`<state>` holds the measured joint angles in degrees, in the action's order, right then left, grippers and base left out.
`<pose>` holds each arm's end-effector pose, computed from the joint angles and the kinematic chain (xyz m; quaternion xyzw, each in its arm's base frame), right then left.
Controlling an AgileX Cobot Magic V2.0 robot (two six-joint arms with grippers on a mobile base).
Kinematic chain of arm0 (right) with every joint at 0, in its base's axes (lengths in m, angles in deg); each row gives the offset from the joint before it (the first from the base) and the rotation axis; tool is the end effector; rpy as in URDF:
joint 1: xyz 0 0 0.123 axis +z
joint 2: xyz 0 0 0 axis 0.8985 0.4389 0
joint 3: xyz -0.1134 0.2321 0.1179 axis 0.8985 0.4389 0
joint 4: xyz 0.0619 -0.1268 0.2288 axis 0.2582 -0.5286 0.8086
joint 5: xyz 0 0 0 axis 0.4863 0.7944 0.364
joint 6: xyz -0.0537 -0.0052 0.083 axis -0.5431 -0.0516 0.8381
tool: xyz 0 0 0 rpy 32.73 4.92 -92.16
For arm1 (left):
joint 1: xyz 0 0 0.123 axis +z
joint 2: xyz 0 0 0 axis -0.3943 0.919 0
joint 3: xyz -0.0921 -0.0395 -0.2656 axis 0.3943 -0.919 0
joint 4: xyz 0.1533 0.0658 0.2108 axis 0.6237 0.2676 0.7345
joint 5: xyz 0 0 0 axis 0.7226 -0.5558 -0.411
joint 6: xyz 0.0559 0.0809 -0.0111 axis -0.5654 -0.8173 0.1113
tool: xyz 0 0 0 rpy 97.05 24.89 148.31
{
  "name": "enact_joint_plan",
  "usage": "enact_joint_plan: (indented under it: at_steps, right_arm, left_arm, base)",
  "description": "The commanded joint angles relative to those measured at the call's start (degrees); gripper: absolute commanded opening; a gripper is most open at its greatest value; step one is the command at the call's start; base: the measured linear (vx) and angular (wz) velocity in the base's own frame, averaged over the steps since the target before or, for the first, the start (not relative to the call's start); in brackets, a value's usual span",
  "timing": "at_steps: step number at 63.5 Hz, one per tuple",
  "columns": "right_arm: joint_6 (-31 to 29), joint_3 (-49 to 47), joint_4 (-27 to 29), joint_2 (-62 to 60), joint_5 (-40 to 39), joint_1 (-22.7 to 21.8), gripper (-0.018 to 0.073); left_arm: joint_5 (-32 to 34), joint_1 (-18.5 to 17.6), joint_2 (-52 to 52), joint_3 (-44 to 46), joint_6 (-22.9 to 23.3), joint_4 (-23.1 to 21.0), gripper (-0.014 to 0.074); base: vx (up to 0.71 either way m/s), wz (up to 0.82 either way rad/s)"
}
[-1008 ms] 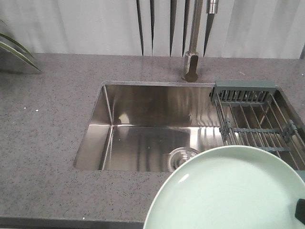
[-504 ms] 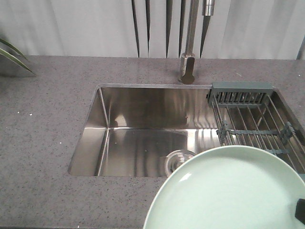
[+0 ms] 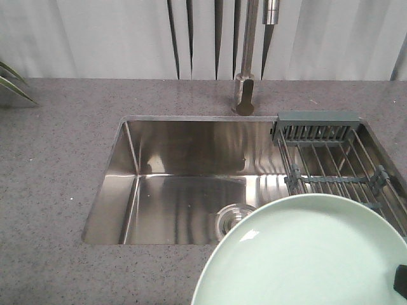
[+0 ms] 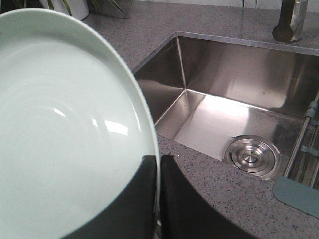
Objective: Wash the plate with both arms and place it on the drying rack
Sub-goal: 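Hold the plate in the right gripper while aligning the base at the sink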
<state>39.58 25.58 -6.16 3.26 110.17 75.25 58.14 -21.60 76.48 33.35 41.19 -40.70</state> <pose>0.0541 0.0544 0.3501 -0.1830 0.8099 0.2480 0.4990 0.0831 0.0021 0.2008 -0.0338 0.6965 -0.0164 0.7166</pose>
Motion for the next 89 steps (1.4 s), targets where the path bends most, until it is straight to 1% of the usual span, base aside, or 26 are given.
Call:
enact_joint_plan:
  at_steps: [1,89]
  right_arm:
    - [-0.2,-1.3,1.6,0.6,-3.9,-0.2,-0.0001]
    - [-0.2,-1.3,1.6,0.6,-3.8,-0.2,-0.0001]
  left_arm:
    - [4.4,-0.4,-0.8,1.5,0.3,-0.5,-0.0006]
    - [4.4,-0.4,-0.8,1.5,0.3,-0.5,-0.0006]
  base:
    - [0.03,-0.03]
    - [0.03,-0.01]
